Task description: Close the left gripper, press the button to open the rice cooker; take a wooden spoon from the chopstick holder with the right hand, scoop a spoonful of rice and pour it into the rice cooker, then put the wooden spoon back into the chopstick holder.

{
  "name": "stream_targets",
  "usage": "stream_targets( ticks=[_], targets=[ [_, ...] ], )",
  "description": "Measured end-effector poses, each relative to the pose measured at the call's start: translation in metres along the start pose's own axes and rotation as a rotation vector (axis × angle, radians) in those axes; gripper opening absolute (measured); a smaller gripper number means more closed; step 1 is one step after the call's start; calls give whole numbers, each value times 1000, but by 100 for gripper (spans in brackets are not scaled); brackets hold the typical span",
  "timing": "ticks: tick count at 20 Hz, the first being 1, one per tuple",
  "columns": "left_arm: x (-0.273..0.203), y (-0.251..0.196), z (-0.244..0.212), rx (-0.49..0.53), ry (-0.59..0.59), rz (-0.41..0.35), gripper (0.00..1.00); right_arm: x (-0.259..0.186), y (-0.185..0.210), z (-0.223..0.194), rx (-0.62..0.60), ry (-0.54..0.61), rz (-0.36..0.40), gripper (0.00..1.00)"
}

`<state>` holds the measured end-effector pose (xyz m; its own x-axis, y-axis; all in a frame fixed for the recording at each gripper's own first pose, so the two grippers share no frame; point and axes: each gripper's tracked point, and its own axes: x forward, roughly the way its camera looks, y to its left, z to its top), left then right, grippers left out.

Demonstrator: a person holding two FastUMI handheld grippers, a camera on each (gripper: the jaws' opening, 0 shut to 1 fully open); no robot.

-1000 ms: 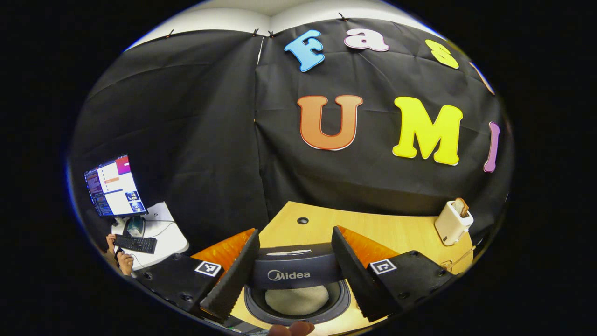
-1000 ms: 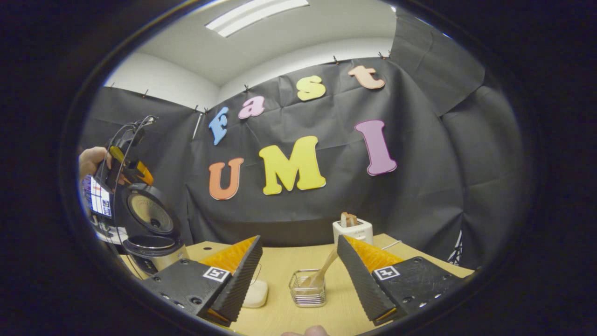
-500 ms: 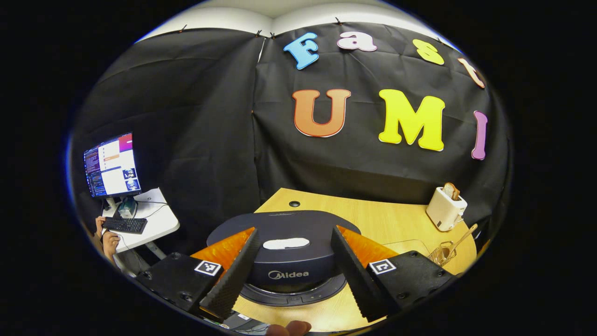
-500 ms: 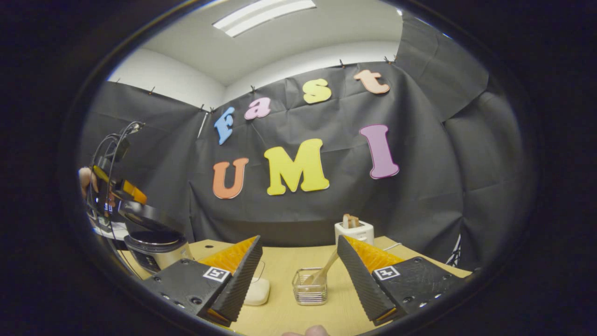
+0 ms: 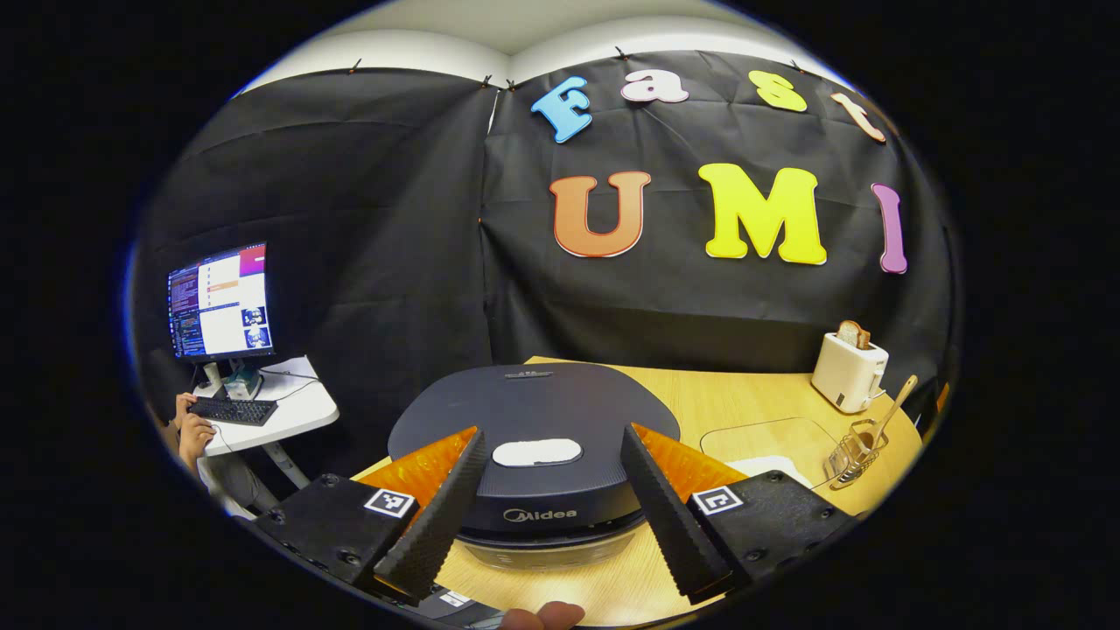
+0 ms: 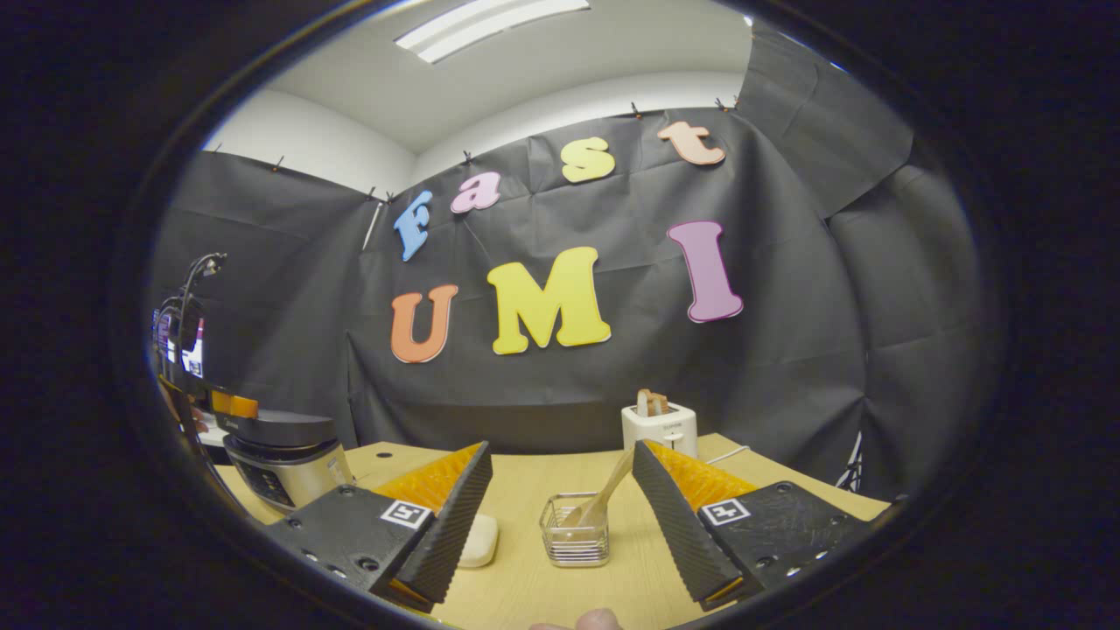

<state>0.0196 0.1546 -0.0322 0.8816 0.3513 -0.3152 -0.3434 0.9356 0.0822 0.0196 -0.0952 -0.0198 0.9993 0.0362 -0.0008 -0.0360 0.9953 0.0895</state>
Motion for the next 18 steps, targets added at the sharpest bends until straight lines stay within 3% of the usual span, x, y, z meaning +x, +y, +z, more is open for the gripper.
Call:
stream_targets(
  ticks=[1, 5, 6, 11, 12, 18],
  targets=[
    [0, 0, -1, 2, -13, 5, 99, 1, 0, -4, -1, 6, 0, 92],
    [0, -1, -15, 16, -31, 20, 99, 2, -1, -18, -6, 40, 7, 100],
    [0, -1, -11, 25, -66, 20, 99, 1, -4, -19, -6, 38, 2, 96],
    [0, 1, -11, 37, -133, 30, 99, 4, -1, -20, -5, 26, 10, 96],
    [0, 1, -12, 30, -131, 31, 99, 4, -1, -21, -6, 26, 10, 92],
    [1, 0, -19, 32, -114, 29, 100, 9, -3, -36, 1, 52, 9, 96]
  ],
)
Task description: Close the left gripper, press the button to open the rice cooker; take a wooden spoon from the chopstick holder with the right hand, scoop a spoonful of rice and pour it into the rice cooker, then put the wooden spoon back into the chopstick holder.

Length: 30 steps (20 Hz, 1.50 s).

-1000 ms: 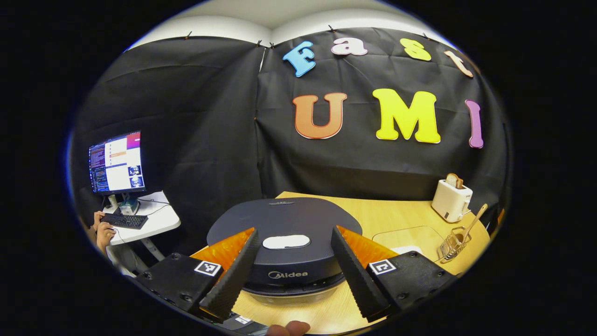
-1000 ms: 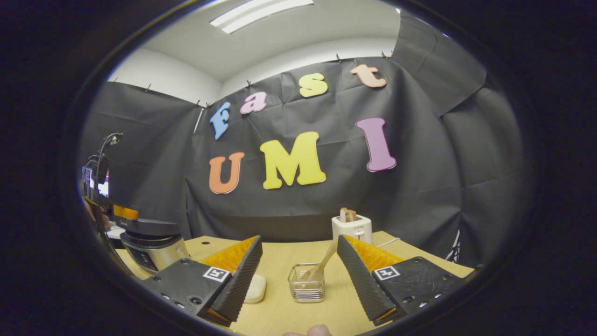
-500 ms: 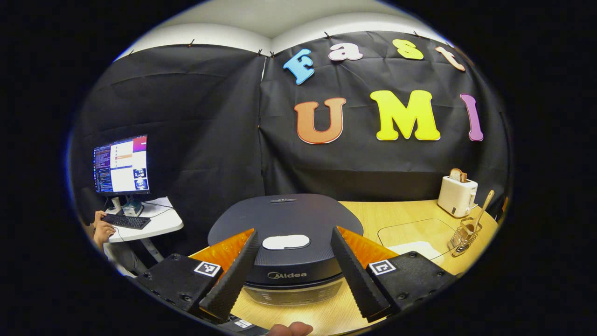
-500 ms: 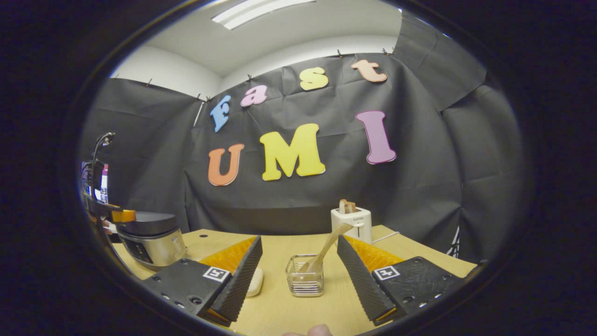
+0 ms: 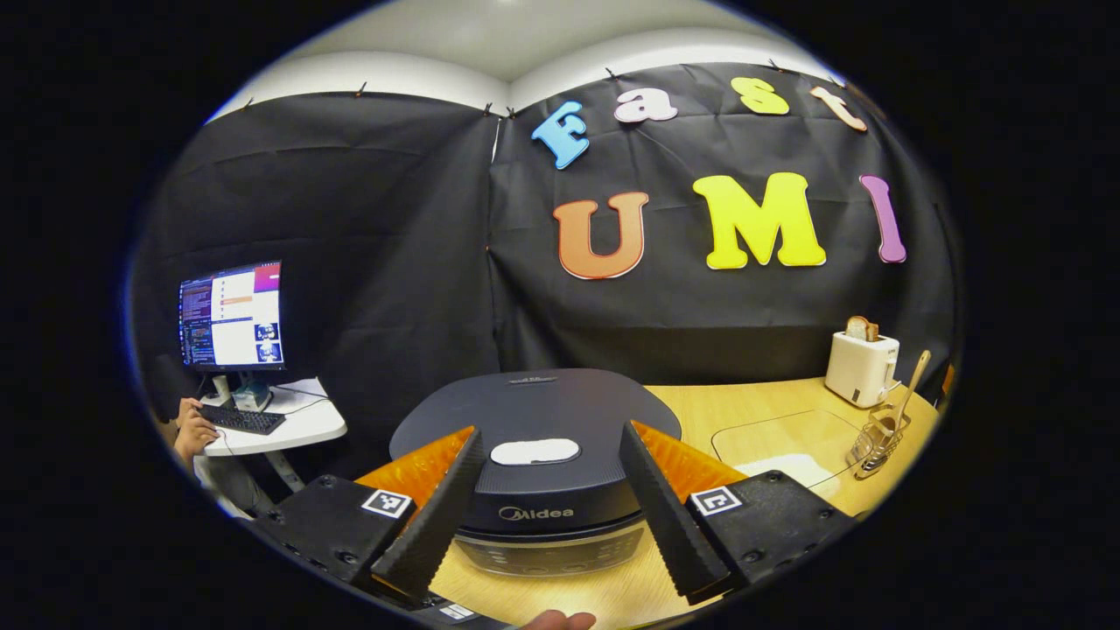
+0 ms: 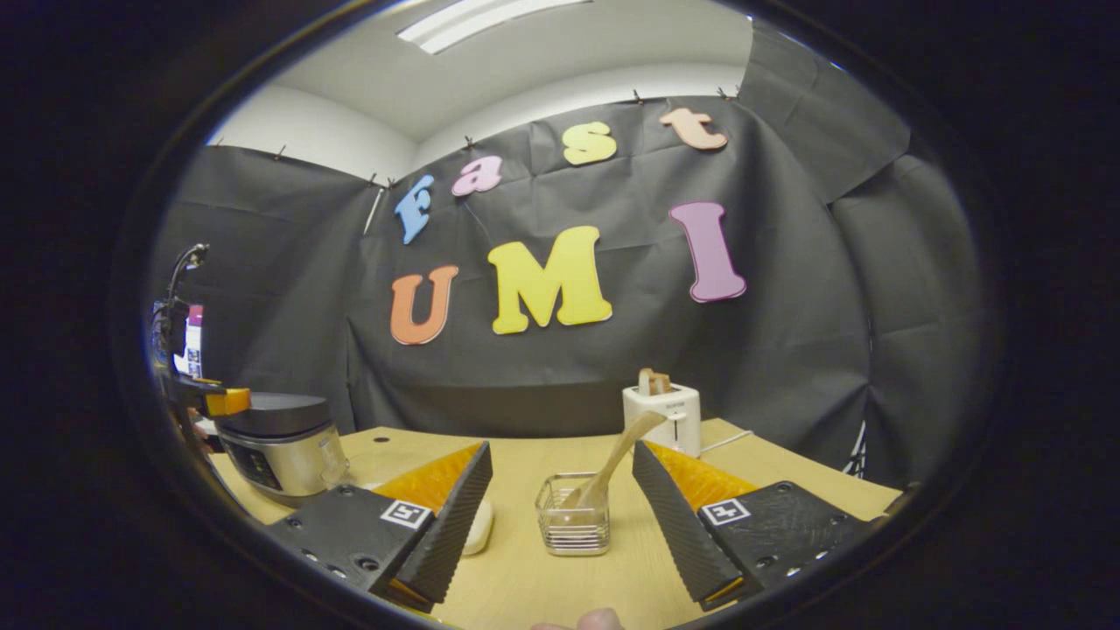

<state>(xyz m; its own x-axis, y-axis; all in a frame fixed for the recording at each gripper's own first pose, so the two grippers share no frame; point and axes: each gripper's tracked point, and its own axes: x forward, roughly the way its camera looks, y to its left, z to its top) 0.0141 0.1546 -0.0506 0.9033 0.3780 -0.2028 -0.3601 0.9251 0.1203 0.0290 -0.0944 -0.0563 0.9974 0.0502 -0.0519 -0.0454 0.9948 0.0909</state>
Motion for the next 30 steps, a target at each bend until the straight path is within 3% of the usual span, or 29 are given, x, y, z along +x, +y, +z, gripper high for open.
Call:
stream_targets(
  ticks=[3, 4, 5, 13, 19, 20, 23, 26, 27, 30],
  targets=[
    [-2, 0, -2, 13, -12, -6, 100, 1, -1, -2, 1, 9, -2, 96],
    [-1, 0, 0, 12, -22, -8, 100, 0, -1, -1, 0, 6, -1, 92],
    [-1, 0, -3, 9, -15, -9, 99, 0, -1, 1, -2, 1, -2, 96],
    [-2, 0, 4, -4, -38, -20, 99, 1, -8, 11, 4, -28, -36, 96],
    [-17, -28, 42, -58, -127, -113, 99, -2, 4, 34, -18, -75, -57, 96],
    [-20, -35, 49, -61, -146, -133, 99, -4, 7, 39, -19, -83, -59, 92],
    [-30, -47, 62, -63, -196, -167, 98, -7, 16, 50, -32, -105, -59, 96],
    [-42, -68, 58, -75, -194, -212, 98, -10, 24, 55, -61, -120, -72, 96],
    [-46, -76, 55, -83, -193, -233, 99, -12, 27, 56, -69, -122, -75, 92],
    [-55, -93, 44, -113, -178, -282, 98, -19, 31, 63, -100, -132, -90, 96]
  ],
)
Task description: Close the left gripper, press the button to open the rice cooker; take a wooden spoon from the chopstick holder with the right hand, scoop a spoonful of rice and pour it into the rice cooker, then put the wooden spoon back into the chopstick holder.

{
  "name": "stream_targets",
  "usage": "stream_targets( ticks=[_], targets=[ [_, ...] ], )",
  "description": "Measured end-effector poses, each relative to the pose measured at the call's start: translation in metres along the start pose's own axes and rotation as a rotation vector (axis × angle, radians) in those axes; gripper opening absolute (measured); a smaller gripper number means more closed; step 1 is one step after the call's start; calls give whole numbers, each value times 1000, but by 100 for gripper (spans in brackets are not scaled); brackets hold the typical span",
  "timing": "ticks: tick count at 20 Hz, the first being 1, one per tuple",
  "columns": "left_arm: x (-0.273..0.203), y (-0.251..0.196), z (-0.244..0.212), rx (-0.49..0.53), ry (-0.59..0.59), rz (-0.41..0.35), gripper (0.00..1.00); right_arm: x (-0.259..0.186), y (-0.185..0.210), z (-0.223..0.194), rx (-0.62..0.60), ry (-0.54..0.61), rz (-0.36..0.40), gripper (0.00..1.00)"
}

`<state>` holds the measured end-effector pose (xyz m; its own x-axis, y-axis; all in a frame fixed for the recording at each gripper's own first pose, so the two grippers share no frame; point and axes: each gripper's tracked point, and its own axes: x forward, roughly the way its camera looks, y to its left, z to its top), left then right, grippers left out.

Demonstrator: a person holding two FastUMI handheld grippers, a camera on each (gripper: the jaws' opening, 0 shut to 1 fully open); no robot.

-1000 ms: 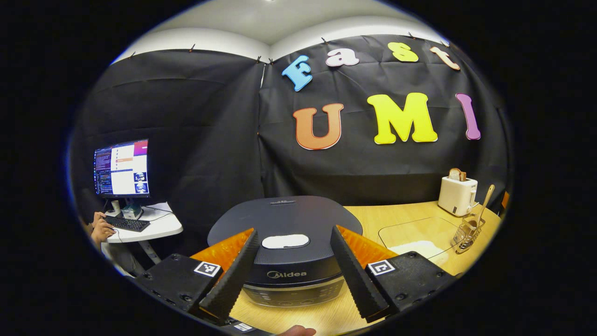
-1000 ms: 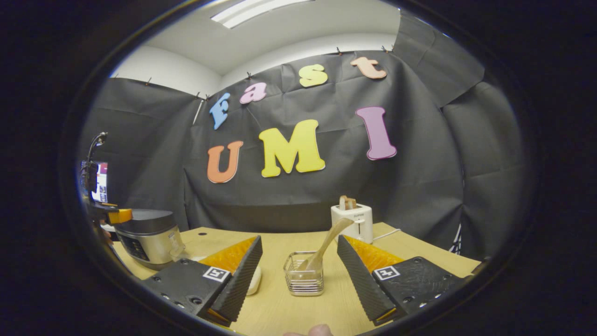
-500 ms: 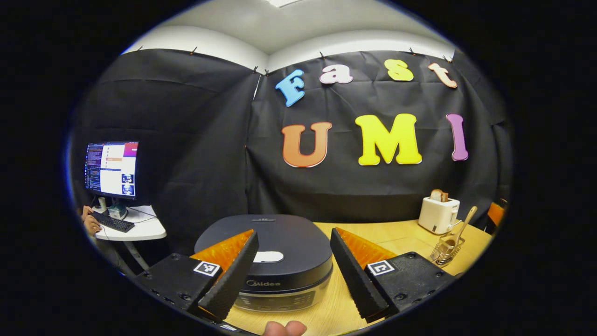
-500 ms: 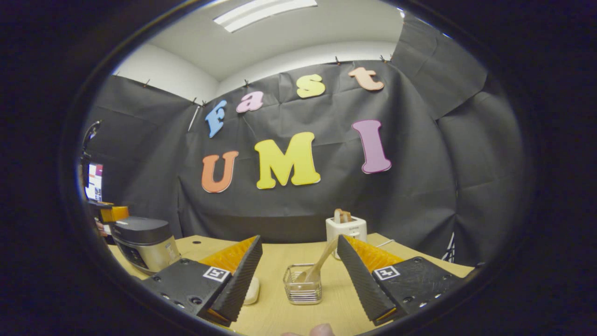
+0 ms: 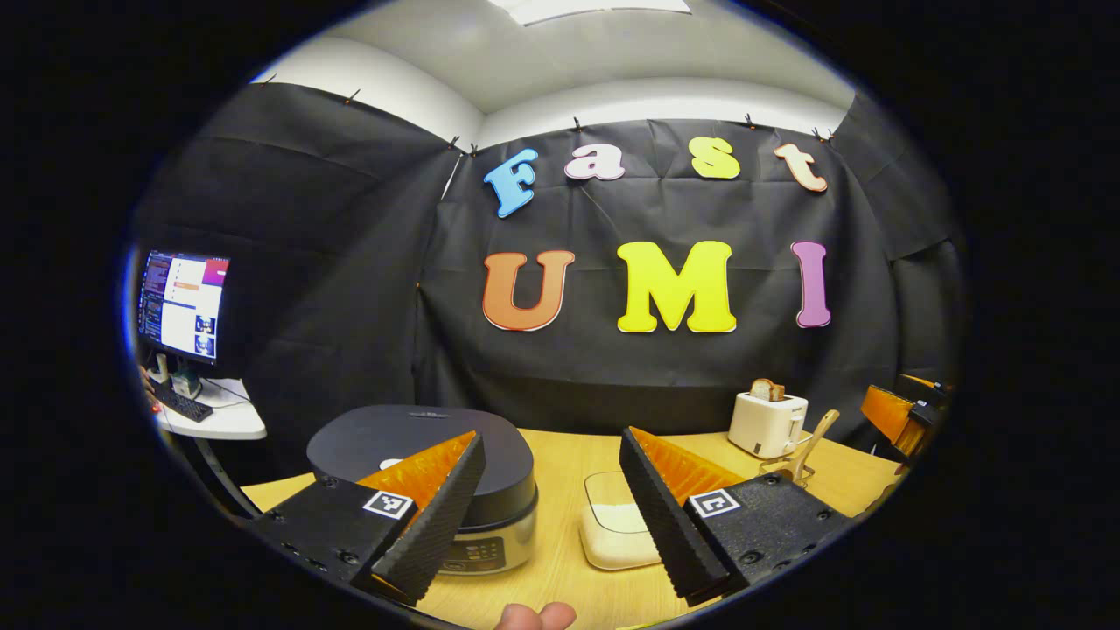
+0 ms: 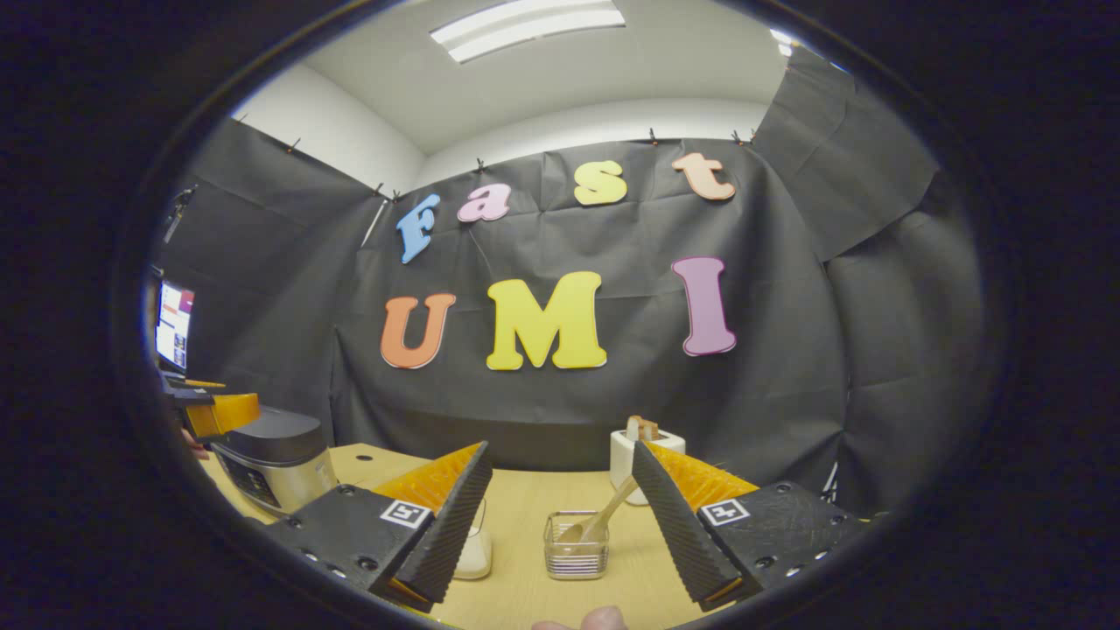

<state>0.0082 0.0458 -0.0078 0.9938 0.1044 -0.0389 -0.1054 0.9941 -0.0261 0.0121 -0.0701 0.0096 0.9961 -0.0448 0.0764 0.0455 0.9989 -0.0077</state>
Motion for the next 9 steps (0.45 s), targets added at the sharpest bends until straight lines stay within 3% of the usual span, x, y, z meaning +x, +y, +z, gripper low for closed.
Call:
stream_targets(
  ticks=[9],
  targets=[
    [-14, -35, 2, 83, -26, -67, 98, -23, 31, -2, -22, 17, 5, 96]
  ],
)
